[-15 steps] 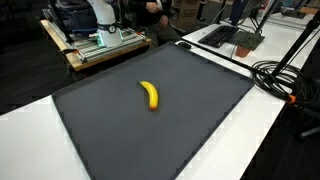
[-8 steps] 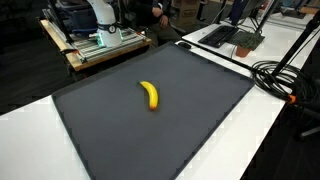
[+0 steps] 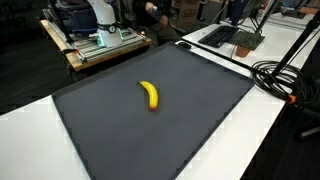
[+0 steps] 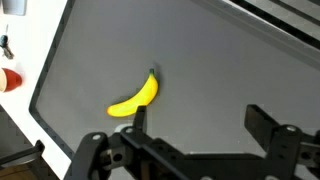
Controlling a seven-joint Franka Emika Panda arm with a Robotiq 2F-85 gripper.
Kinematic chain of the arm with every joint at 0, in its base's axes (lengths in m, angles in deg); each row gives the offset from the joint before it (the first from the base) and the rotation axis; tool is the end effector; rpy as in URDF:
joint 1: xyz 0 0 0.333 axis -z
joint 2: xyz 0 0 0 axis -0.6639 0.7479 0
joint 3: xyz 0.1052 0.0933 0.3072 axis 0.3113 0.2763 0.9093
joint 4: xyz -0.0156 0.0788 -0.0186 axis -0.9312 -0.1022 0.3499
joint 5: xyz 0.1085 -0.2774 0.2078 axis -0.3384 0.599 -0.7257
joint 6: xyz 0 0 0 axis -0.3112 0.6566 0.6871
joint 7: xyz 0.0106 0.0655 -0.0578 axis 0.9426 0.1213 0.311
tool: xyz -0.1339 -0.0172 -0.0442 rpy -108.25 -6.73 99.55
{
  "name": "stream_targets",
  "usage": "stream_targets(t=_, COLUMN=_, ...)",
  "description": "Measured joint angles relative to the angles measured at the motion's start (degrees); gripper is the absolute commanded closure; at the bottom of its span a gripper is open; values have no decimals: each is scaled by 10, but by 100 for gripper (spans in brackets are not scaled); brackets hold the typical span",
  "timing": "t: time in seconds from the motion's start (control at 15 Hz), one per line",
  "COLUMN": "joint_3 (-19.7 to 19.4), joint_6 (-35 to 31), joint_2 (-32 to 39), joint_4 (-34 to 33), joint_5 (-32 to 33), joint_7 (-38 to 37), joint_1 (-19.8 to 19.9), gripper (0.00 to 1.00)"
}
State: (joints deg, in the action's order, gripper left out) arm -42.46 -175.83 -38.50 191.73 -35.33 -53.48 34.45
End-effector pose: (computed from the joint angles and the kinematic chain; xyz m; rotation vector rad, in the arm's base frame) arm 0.3895 0.1114 0.3994 2.5334 0.7298 -0.1274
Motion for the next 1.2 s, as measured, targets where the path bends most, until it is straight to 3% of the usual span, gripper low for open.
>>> stream_targets(t=0.13, joint_3=-1, joint_6=0, joint_2=-1, joint_4=0, joint_5=0, joint_7=0, joint_1=0, gripper=0)
stream_targets(t=0.4, joint_3=17, joint_6=57, joint_2=18, joint_4=6, joint_5=60, joint_7=0, joint_1=-13, gripper=0)
stream_targets(t=0.87, joint_3=32, joint_6=82, joint_2=122, joint_4=21, joint_5=161, joint_7=23, joint_1=-55, gripper=0)
stream_targets(t=1.2, joint_3=22, joint_6=101, joint_2=187, joint_4=11, joint_5=231, joint_7=64, joint_1=-58, gripper=0)
